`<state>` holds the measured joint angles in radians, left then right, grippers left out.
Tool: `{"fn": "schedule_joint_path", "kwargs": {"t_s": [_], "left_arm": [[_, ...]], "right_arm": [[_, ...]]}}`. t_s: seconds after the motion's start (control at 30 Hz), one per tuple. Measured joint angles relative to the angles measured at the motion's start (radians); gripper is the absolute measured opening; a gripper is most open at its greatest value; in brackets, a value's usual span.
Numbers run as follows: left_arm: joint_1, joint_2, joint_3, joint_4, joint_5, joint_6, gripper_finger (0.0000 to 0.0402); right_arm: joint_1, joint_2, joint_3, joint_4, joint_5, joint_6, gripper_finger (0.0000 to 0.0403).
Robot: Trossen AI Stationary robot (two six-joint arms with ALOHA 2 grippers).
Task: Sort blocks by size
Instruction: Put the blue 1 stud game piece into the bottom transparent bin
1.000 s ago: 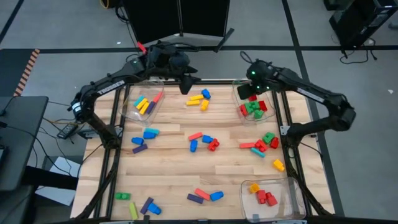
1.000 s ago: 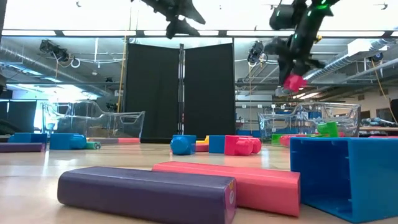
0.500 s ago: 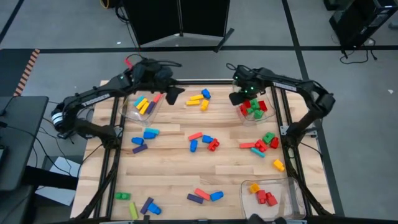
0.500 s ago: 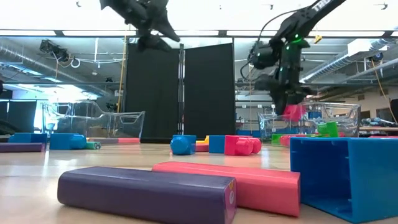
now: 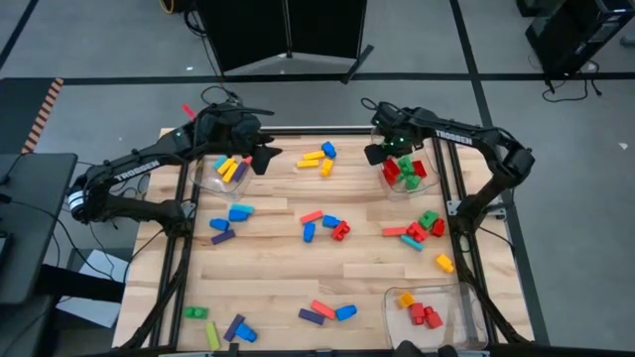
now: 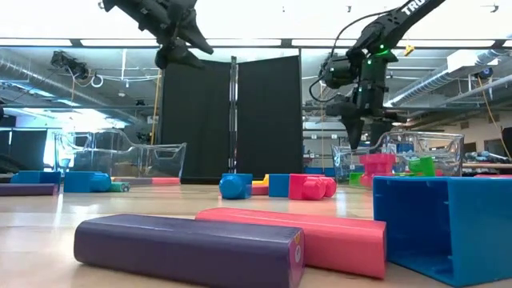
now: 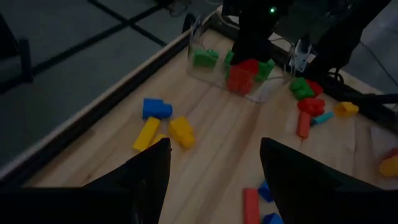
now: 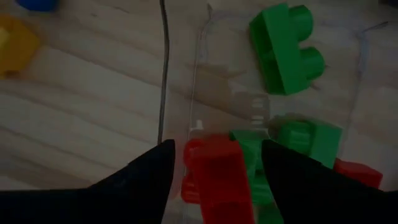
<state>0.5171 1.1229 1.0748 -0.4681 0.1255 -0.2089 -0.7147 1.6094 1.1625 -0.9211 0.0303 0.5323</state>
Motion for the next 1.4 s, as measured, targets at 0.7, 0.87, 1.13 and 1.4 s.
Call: {"fn": "schedule_joint_path", "kwargs": {"t_s": [0.7, 0.87, 1.13, 1.4], "left_arm": [[-0.154, -0.095, 0.001, -0.145, -0.280, 0.060, 0.0252], [-0.253, -0.126, 0.001, -0.207, -0.414, -0.025, 0.0252], [-0.338, -0.130, 0.001, -0.230, -0.452, -0.068, 0.0252], [-0.370, -0.136, 0.001, -0.246, -0.394, -0.095, 0.0252]], "right_arm": [[0.309, -0.381, 0.000, 0.182, 0.091, 0.092, 0.0200], [0.468, -0.362, 0.017, 0.301, 0.130, 0.054, 0.0200], [0.642, -0.172, 0.236, 0.226, 0.163, -0.070, 0.0200], [0.711, 0.006, 0.340, 0.180, 0.162, -0.191, 0.0201]]}}
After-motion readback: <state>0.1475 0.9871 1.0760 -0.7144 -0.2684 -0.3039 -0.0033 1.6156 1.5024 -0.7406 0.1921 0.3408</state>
